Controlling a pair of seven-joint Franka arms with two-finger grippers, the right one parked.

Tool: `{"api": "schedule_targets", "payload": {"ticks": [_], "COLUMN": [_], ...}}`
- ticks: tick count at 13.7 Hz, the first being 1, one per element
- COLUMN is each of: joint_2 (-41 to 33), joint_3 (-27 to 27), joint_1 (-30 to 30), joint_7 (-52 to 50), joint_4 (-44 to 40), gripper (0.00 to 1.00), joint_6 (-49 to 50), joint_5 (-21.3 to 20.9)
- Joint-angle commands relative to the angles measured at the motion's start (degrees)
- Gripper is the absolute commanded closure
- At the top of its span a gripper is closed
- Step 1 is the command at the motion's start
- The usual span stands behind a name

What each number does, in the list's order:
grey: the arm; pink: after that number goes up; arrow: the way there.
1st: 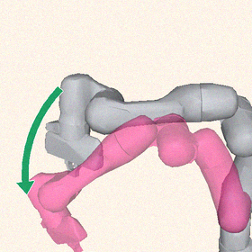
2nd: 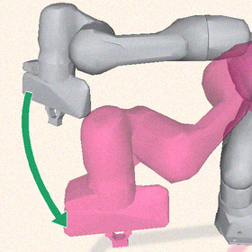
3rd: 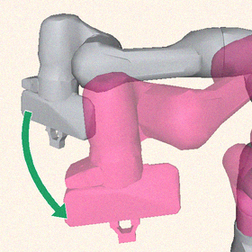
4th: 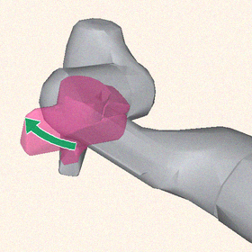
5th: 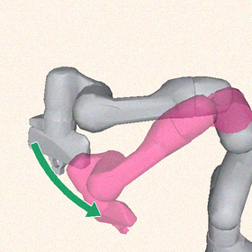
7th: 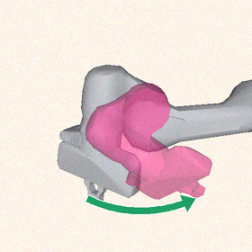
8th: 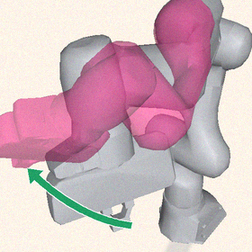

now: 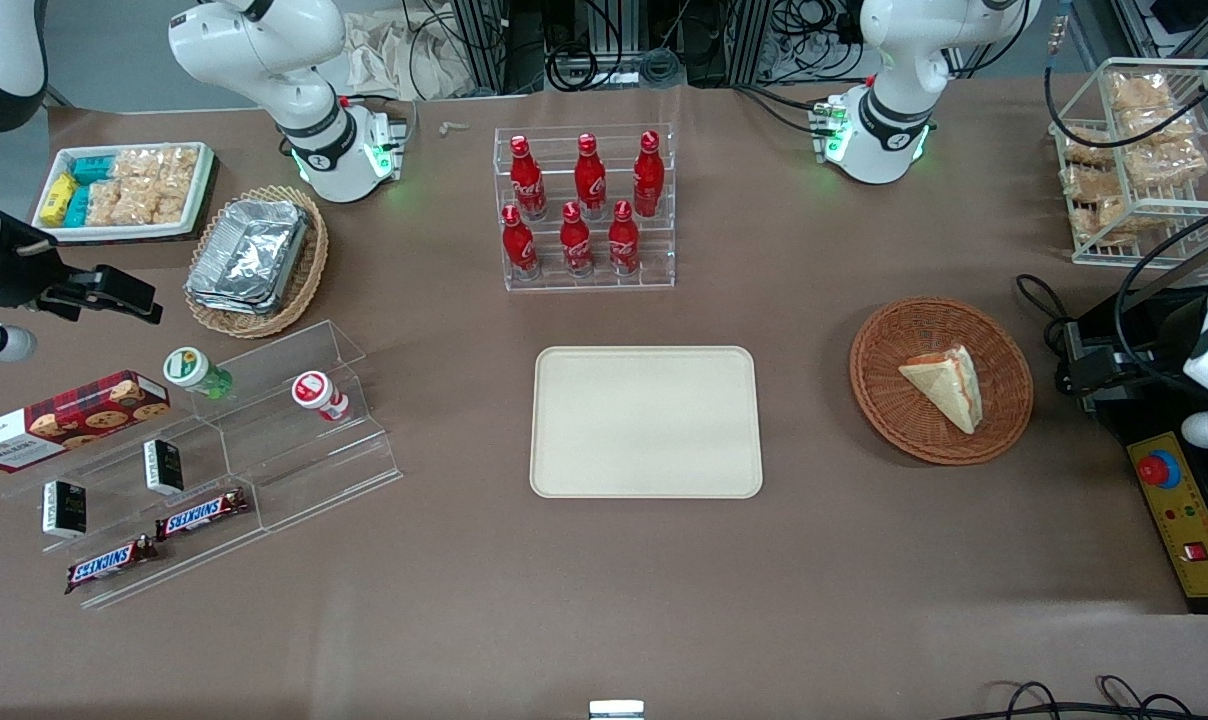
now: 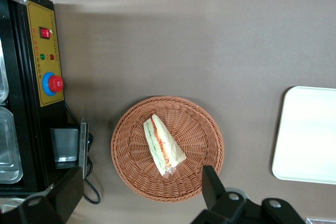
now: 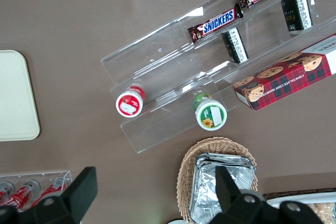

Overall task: Place sandwich from basket to tray
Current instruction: 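Move the left gripper over the wrapped sandwich in the wicker basket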

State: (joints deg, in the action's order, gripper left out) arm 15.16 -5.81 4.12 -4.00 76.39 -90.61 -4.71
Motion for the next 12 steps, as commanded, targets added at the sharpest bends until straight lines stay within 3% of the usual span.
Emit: {"api": "schedule_targets", "payload": {"ticks": [1, 7, 12], "joint_2": [-0.13, -2.06, -11.01], "joint_3": [0.36, 0.53, 1.49], "joint_1": [-0.61, -0.69, 0.01], "joint_7": [1.89, 1.36, 0.13], "joint_4": [-1.06, 1.74, 17.96], "gripper": [0.0, 0.0, 0.0], "joint_6": [1.4, 4.82, -0.94], "joint_5": [0.58, -0.03, -0.29]}}
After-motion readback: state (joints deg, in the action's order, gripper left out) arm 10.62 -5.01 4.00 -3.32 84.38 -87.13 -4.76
